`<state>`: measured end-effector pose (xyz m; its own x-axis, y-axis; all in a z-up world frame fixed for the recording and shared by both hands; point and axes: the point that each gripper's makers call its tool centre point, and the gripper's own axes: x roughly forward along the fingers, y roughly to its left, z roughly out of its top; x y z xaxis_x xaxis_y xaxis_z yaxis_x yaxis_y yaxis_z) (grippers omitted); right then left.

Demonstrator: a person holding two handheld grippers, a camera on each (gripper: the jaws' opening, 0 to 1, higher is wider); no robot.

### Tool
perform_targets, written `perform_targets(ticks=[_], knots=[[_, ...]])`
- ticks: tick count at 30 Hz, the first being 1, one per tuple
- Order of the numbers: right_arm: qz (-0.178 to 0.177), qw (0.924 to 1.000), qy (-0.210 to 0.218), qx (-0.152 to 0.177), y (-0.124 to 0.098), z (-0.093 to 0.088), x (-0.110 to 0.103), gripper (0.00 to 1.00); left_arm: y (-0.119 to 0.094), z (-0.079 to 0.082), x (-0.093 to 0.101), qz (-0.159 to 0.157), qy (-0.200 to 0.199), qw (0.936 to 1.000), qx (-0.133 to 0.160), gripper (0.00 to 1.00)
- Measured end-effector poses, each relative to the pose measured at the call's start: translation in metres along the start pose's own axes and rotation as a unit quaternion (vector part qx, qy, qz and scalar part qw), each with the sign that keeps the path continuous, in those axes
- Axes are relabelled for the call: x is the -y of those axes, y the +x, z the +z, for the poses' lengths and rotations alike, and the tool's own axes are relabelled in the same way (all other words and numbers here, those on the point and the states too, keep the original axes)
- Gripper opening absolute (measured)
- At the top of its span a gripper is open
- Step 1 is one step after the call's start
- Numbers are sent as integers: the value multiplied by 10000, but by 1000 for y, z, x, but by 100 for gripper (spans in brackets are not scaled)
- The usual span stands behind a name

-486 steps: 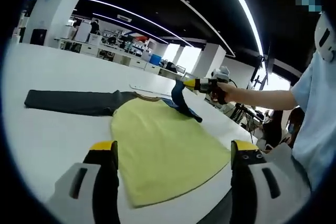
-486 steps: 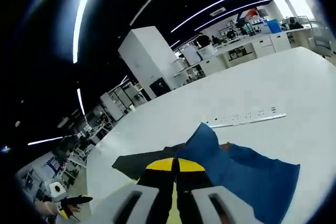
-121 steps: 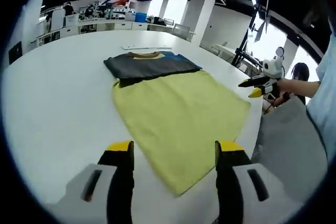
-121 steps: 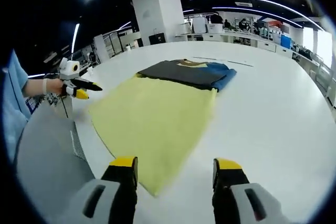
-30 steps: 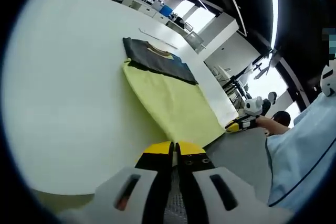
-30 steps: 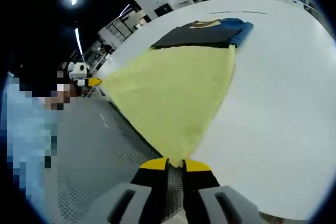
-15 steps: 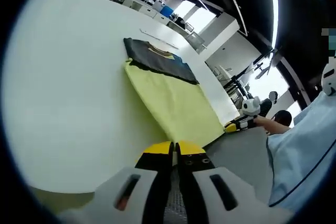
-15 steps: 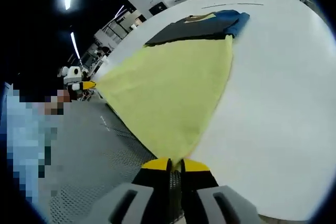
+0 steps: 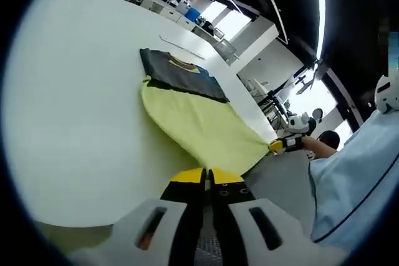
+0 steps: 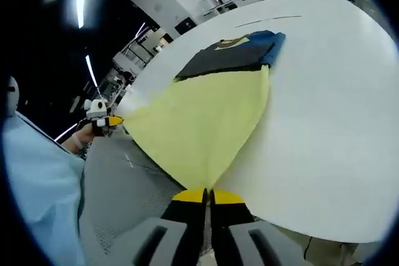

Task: Fold the garment on the visible template until the final outline fits inside the template.

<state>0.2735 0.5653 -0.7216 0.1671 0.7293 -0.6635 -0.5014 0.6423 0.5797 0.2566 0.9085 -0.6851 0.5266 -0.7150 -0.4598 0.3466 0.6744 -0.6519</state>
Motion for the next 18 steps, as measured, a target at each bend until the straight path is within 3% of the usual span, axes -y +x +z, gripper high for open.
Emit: perform_targets(ticks=[7, 11, 18], knots=[[434, 9940, 825, 567, -21, 9, -15, 0, -1, -6, 9, -219, -38, 9997, -49, 0], [552, 9893, 1040, 858, -33, 16, -26, 0, -2, -6, 15, -360, -142, 9993, -5, 0], [971, 9707, 1564, 1543, -41, 51, -43, 0, -5, 21, 21, -682, -441, 9959, 393, 0]])
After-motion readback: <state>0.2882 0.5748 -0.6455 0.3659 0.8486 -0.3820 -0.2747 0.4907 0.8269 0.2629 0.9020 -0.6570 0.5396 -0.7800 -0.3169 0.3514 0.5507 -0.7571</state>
